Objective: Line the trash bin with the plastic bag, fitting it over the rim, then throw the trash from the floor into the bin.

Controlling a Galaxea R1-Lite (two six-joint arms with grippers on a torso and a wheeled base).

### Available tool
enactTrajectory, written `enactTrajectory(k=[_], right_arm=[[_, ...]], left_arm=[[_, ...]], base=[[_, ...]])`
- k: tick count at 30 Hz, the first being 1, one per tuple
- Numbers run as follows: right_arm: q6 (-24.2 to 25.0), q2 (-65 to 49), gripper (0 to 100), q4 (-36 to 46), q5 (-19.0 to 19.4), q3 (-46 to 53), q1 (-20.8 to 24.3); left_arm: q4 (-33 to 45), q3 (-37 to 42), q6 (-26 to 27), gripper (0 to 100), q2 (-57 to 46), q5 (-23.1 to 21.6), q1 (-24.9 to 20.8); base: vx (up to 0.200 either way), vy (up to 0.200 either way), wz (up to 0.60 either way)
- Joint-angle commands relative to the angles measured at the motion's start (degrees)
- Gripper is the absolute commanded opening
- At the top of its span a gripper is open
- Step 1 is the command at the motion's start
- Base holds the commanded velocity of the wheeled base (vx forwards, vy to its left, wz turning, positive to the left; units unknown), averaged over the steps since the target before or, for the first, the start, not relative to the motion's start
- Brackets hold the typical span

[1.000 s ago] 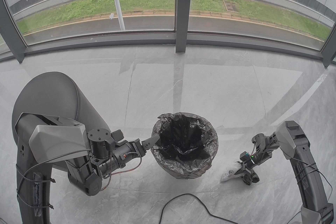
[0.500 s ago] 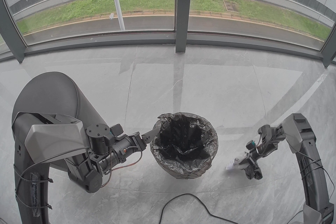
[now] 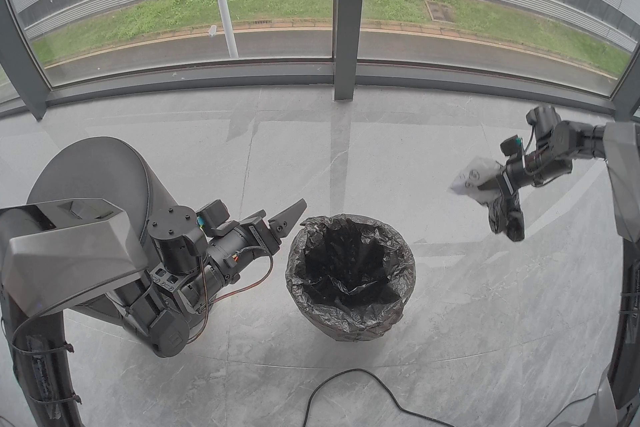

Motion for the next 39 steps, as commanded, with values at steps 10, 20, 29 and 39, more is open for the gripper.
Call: enactTrajectory(k=[10, 20, 29, 39], right_arm=[[10.72, -4.91, 0, 8.34, -6.46, -0.01, 30.88], [0.43, 6.25, 0, 7.55, -7.34, -0.01, 31.84], [-1.59, 8.27, 0, -5.37, -11.38, -0.01, 31.67], [-2.12, 8.01, 100, -7.65, -11.82, -0.01, 31.67]], left_arm=[[0.01, 11.84, 5.7, 100, -17.99, 0.43, -10.08], [0.1, 12.98, 5.7, 100, -26.69, 0.51, -2.87], [0.01, 20.8, 5.61, 100, -31.26, 0.07, 1.61], [0.01, 21.07, 5.61, 100, -30.38, -0.01, 2.23]], base=[[0.0, 0.0, 0.0], [0.0, 0.0, 0.0], [0.0, 0.0, 0.0], [0.0, 0.0, 0.0]])
